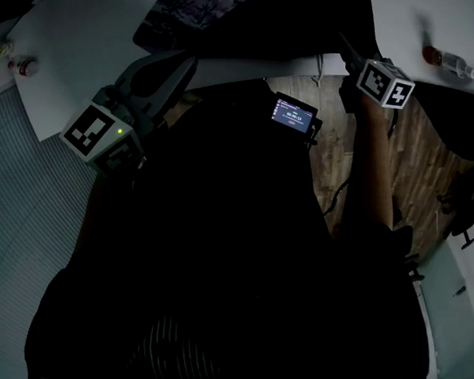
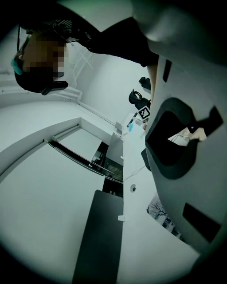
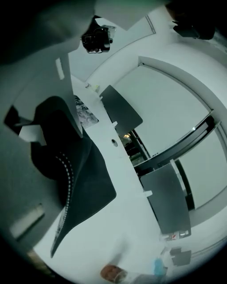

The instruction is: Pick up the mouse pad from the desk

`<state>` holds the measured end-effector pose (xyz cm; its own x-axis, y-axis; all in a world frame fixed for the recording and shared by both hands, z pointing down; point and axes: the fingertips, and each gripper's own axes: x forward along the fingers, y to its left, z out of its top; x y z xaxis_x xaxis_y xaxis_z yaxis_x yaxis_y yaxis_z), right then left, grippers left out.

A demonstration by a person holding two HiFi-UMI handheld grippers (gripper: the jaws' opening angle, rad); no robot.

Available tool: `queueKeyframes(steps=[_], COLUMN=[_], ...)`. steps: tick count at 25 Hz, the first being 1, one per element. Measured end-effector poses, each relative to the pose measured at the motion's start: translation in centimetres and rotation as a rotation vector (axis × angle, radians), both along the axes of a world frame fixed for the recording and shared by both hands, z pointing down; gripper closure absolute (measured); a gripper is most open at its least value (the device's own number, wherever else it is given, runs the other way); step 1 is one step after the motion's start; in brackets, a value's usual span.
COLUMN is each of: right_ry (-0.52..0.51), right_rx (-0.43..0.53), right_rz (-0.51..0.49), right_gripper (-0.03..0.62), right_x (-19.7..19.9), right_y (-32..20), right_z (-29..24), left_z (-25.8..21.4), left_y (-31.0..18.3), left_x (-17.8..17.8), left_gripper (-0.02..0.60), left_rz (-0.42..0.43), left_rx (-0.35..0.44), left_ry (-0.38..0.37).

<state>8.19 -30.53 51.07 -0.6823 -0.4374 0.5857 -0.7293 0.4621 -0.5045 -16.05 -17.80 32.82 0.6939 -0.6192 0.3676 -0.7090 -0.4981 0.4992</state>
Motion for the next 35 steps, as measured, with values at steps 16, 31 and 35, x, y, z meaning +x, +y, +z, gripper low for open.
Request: queueKeyframes(steps=[16,31,35], right_ry=[-0.071,-0.14,-0.127], right_rx=[0.163,0.431,0.473], right_rz=[-0.278,-0.425,-0.443], right_gripper=[0.58,0.582,0.582], right_x=[-12.4,-15.9,-15.7], right_y=[1.6,3.6,3.3], right_z=[-11.3,-23.8,-25.2], left_z=[-2.9,-8.6,-9.6], left_y=[-0.8,-5.2,-5.8], left_x=[-1.4,0.6,1.2], left_gripper=[0.574,0.574,0.574], left_rz=[-0.02,0.042,0.04], left_rx=[0.13,0.354,0.394], left_ry=[-0.038,-0.073,-0.071])
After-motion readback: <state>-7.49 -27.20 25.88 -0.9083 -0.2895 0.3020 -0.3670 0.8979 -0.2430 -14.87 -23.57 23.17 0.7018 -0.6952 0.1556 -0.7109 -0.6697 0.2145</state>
